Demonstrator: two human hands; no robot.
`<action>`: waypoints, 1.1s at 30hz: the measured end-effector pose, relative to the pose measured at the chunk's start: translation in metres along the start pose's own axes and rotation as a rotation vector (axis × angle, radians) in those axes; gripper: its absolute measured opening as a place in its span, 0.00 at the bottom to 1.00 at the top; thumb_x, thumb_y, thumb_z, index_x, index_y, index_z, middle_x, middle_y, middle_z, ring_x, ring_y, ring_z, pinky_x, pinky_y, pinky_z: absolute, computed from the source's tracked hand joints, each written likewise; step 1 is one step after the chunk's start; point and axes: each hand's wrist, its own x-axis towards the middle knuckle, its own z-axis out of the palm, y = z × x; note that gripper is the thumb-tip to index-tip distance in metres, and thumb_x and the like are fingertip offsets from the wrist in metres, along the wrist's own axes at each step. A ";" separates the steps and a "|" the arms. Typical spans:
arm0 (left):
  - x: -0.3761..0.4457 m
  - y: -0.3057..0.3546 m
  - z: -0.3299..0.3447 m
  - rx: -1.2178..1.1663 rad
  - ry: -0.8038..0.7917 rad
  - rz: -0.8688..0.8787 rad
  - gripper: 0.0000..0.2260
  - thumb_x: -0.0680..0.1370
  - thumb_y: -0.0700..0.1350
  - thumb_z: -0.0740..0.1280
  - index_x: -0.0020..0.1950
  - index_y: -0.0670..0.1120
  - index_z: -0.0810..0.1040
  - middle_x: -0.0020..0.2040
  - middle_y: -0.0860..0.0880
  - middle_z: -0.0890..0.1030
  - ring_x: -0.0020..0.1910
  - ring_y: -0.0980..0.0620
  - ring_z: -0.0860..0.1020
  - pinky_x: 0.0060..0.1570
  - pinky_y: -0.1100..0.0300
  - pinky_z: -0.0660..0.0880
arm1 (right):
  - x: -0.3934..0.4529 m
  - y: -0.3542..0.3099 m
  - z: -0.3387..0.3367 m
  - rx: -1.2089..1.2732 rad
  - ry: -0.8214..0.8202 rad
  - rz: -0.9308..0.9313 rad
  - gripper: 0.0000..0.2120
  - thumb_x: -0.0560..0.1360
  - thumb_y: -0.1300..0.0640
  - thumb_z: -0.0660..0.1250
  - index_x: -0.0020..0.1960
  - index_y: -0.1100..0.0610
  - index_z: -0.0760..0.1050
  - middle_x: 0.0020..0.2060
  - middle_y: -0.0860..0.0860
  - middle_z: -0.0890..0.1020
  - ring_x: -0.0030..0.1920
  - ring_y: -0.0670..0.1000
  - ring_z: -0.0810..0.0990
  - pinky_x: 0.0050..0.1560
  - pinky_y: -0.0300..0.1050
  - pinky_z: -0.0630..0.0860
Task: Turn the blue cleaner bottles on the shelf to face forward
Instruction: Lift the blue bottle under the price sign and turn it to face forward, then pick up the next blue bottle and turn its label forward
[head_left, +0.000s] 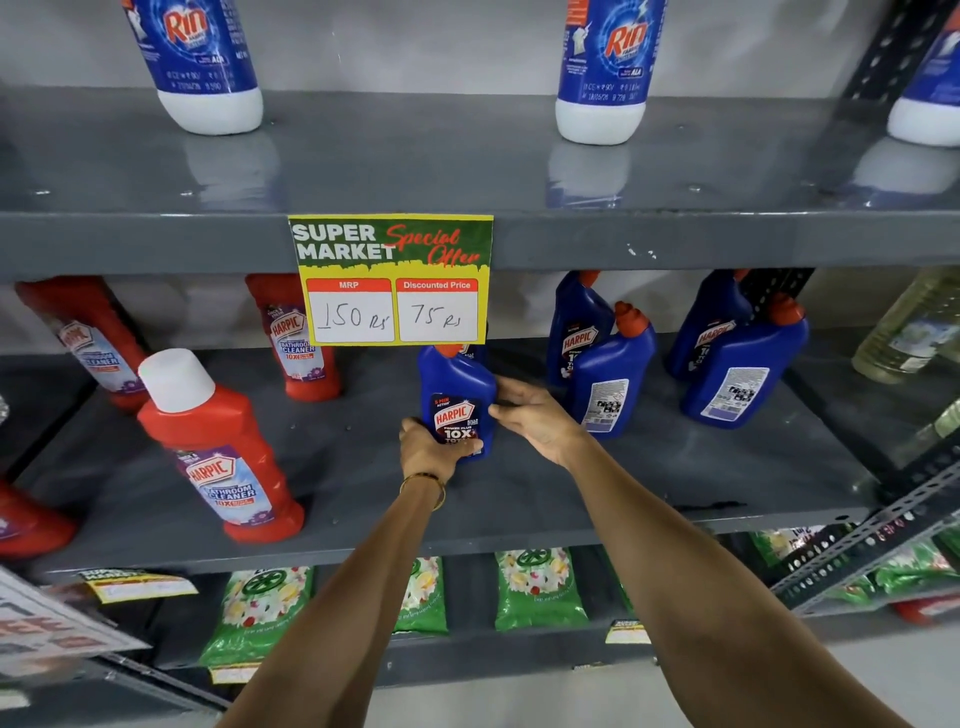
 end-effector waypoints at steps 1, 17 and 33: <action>-0.002 -0.001 0.000 0.004 -0.001 -0.012 0.34 0.58 0.43 0.80 0.56 0.37 0.67 0.58 0.39 0.76 0.55 0.41 0.76 0.52 0.51 0.75 | -0.001 0.001 0.001 -0.026 0.028 0.008 0.21 0.75 0.69 0.61 0.66 0.57 0.69 0.59 0.52 0.78 0.59 0.49 0.76 0.51 0.37 0.75; -0.059 -0.001 0.046 0.018 -0.077 0.007 0.27 0.71 0.53 0.70 0.60 0.35 0.69 0.60 0.36 0.77 0.58 0.37 0.74 0.57 0.46 0.73 | -0.076 0.026 -0.069 -0.204 0.738 0.077 0.16 0.76 0.59 0.62 0.63 0.59 0.72 0.62 0.57 0.77 0.62 0.55 0.74 0.56 0.42 0.68; -0.009 0.061 0.148 0.059 -0.341 0.150 0.31 0.62 0.38 0.77 0.63 0.39 0.71 0.61 0.40 0.78 0.60 0.43 0.76 0.62 0.47 0.72 | -0.033 -0.005 -0.184 -0.274 0.235 0.044 0.30 0.68 0.66 0.71 0.68 0.62 0.66 0.65 0.59 0.74 0.64 0.55 0.74 0.66 0.51 0.71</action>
